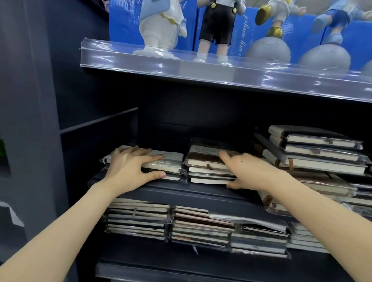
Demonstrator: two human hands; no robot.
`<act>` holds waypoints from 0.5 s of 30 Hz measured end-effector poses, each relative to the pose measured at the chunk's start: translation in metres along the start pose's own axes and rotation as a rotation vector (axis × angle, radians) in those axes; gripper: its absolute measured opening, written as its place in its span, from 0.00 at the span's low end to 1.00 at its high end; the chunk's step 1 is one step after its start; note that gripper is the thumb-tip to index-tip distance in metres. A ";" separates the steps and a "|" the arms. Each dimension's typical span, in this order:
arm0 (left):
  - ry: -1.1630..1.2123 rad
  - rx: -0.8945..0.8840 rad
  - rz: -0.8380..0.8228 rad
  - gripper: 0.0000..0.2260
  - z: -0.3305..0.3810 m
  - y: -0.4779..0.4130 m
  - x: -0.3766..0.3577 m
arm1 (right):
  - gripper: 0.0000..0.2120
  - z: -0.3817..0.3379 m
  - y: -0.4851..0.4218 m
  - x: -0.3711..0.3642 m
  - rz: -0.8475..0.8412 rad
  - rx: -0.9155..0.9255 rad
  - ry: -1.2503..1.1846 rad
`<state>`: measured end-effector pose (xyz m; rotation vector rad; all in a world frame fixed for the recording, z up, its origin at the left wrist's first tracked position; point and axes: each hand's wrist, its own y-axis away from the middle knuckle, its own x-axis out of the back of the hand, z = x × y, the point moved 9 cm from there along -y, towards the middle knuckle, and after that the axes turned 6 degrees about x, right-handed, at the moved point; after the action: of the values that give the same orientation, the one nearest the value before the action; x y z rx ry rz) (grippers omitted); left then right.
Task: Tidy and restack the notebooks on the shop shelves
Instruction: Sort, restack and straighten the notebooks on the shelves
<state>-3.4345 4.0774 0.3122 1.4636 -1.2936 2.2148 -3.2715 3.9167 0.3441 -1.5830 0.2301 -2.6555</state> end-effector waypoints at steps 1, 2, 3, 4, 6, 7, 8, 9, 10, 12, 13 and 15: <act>-0.003 -0.009 0.014 0.45 0.001 0.001 0.000 | 0.37 0.000 0.000 -0.001 -0.011 0.000 -0.011; -0.006 -0.018 0.023 0.44 0.002 0.001 0.000 | 0.37 0.000 0.000 -0.001 -0.022 -0.002 -0.040; -0.005 -0.025 0.028 0.44 0.002 0.001 0.001 | 0.37 0.002 0.000 -0.001 -0.039 -0.008 -0.087; 0.003 -0.027 0.029 0.45 0.002 0.001 0.001 | 0.37 0.004 0.000 -0.001 -0.059 -0.014 -0.141; 0.023 -0.017 0.016 0.46 0.002 0.001 0.002 | 0.36 0.009 0.001 -0.001 -0.091 -0.027 -0.214; 0.028 -0.011 0.002 0.46 0.002 0.001 0.002 | 0.35 0.012 0.001 -0.002 -0.099 -0.039 -0.229; 0.030 -0.012 -0.008 0.46 0.005 0.001 0.001 | 0.35 0.014 0.002 -0.004 -0.101 -0.052 -0.234; 0.028 -0.028 -0.004 0.46 0.011 0.002 0.001 | 0.34 0.015 0.002 -0.006 -0.098 -0.064 -0.238; 0.028 -0.057 0.005 0.46 0.021 0.002 0.001 | 0.34 0.016 0.002 -0.006 -0.090 -0.074 -0.242; 0.058 -0.121 0.000 0.46 0.045 0.002 -0.001 | 0.35 0.016 0.004 -0.008 -0.093 -0.082 -0.227; 0.080 -0.146 -0.015 0.46 0.057 0.000 -0.002 | 0.37 0.018 0.005 -0.010 -0.103 -0.087 -0.206; 0.094 -0.181 -0.045 0.47 0.076 -0.005 -0.007 | 0.42 0.023 0.006 -0.012 -0.114 -0.109 -0.148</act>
<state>-3.3786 4.0261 0.3194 1.2947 -1.3762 2.0521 -3.2458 3.9096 0.3434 -1.8707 0.2921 -2.6324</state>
